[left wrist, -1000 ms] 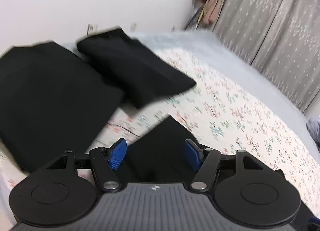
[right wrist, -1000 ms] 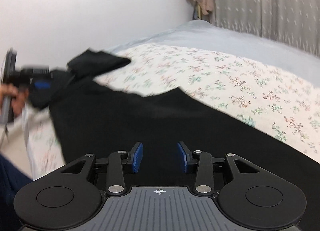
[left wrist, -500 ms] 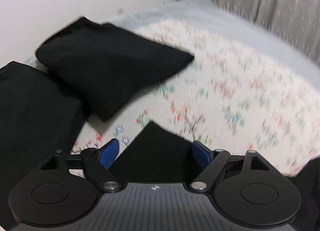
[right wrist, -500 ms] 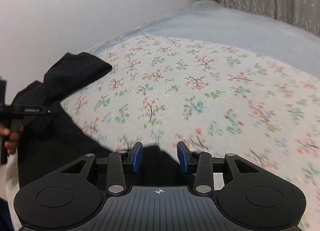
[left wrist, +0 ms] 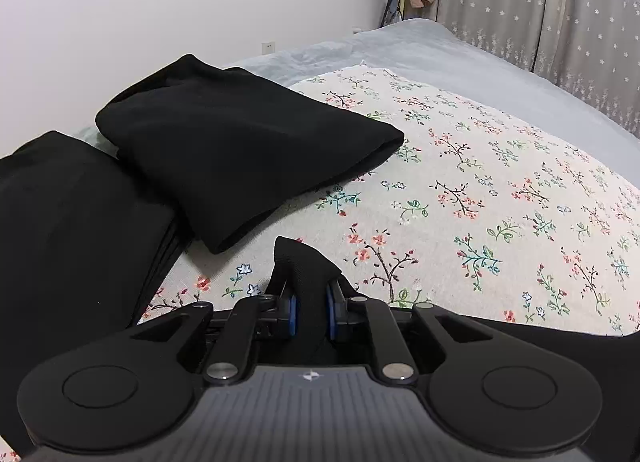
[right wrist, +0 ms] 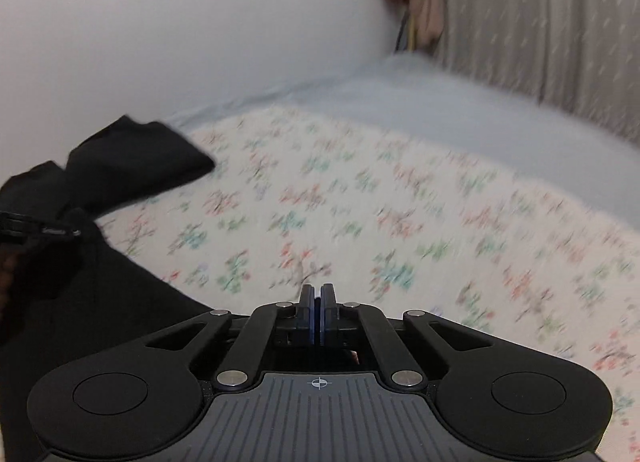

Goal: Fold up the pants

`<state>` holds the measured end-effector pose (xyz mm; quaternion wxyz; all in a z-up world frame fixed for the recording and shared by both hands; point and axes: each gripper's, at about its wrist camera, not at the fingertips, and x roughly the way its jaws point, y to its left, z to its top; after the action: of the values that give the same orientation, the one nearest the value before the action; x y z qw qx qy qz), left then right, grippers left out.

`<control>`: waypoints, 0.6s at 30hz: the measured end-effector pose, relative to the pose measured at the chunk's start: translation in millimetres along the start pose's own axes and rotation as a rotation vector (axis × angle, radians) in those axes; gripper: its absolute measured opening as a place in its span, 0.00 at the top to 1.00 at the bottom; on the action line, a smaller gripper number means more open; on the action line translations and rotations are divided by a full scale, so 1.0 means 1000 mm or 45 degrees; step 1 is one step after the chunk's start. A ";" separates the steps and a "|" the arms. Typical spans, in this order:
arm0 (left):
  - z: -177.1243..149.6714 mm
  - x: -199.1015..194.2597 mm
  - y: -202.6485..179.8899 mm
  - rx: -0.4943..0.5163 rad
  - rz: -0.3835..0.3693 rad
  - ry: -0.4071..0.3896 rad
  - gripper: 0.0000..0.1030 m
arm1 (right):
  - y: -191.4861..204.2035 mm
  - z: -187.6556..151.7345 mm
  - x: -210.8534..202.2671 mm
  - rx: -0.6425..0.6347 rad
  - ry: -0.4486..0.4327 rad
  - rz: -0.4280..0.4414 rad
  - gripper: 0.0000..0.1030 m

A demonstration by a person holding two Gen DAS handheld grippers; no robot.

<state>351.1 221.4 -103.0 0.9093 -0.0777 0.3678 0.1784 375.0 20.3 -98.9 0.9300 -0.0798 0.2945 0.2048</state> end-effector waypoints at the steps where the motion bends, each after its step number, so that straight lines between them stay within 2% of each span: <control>1: -0.002 0.002 -0.002 0.017 0.007 -0.003 0.72 | 0.002 -0.005 0.006 -0.013 0.021 -0.019 1.00; 5: -0.005 -0.002 -0.006 0.051 0.034 -0.030 0.72 | 0.010 -0.026 0.041 -0.063 0.122 -0.088 1.00; 9: -0.004 -0.005 -0.003 0.029 0.040 -0.039 0.72 | 0.005 -0.028 0.044 0.019 0.086 -0.159 1.00; 11: -0.004 -0.003 -0.003 0.026 0.042 -0.031 0.71 | 0.005 -0.027 0.044 -0.025 0.082 -0.241 1.00; 13: -0.003 -0.004 -0.004 0.037 0.035 -0.019 0.66 | 0.000 -0.027 0.042 -0.020 0.100 -0.274 1.00; 14: -0.001 -0.005 -0.005 0.049 0.035 -0.016 0.60 | -0.006 -0.028 0.035 0.013 0.086 -0.247 1.00; 16: 0.002 -0.010 -0.004 0.068 0.061 -0.026 0.49 | -0.024 -0.027 0.012 0.161 0.011 -0.219 1.00; 18: 0.006 -0.022 0.000 0.065 0.087 -0.081 0.45 | -0.042 -0.028 -0.017 0.313 -0.065 -0.206 0.90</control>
<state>340.8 217.0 -83.2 0.9156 -0.0363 0.3456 0.2022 365.9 -31.1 -110.6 0.9535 0.0164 0.2860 0.0937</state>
